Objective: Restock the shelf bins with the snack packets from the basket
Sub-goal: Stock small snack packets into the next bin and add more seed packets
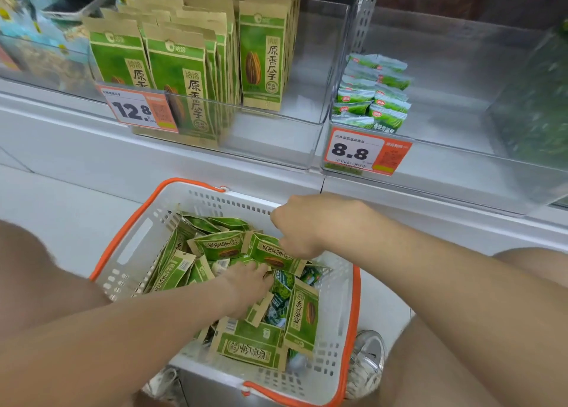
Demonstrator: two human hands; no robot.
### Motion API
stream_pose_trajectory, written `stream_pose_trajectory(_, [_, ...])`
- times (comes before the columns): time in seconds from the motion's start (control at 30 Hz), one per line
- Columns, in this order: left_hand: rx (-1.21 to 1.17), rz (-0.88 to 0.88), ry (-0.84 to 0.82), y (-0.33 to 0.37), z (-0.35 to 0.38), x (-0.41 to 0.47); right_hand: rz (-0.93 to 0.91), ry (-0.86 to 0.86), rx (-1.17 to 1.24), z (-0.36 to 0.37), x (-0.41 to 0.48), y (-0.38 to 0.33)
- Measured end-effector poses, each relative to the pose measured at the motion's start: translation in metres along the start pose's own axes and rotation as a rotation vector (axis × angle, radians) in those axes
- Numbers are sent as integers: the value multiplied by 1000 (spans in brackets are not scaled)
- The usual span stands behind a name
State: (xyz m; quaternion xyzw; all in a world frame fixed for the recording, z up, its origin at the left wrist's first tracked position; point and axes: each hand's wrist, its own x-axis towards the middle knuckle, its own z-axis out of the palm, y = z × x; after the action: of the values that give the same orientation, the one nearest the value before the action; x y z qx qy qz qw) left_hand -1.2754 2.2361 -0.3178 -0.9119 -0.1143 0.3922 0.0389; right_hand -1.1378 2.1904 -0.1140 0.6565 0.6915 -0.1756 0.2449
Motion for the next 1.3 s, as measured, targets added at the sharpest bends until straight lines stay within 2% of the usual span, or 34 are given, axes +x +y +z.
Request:
stream_pose_trajectory(0.1, [-71, 14, 56, -4, -9, -2, -11, -12, -3, -1, 0, 0])
stream_pose_trajectory(0.2, [-339, -22, 83, -17, -20, -5, -31, 5, 35, -6, -1, 2])
stream_pose_trajectory(0.3, [-665, -39, 229, -41, -40, -15, -43, 55, 79, -17, -6, 9])
stream_pose_trajectory(0.47, [-1182, 12, 618, -71, -111, -72, -20, 291, 140, -37, -23, 26])
stream_pose_trajectory(0.57, [-1384, 43, 725, -80, -139, -110, -8, 510, 200, -42, -28, 31])
stream_pose_trajectory(0.7, [-1568, -59, 895, -86, -159, -144, -32, 835, 351, -58, -35, 30])
stream_pose_trajectory(0.77, [-1615, -115, 1009, -89, -167, -156, -125, 884, 300, -63, -37, 28])
stream_pose_trajectory(0.87, [-1749, -187, 1149, -100, -177, -170, -261, 837, 184, -61, -39, 25])
stream_pose_trajectory(0.97, [-1967, -226, 1195, -111, -180, -179, -298, 944, 164, -61, -35, 28])
stream_pose_trajectory(1.07, [-2129, -190, 1196, -111, -185, -186, -357, 1100, 311, -66, -32, 31])
stream_pose_trajectory(1.13, [-2135, -206, 1232, -108, -191, -188, -310, 1201, 563, -70, -36, 29])
stream_pose_trajectory(1.23, [-1715, -375, 1363, -105, -192, -190, -158, 1313, 964, -77, -39, 24])
stream_pose_trajectory(1.3, [-1501, -311, 1416, -103, -191, -191, -119, 1269, 1148, -81, -39, 26])
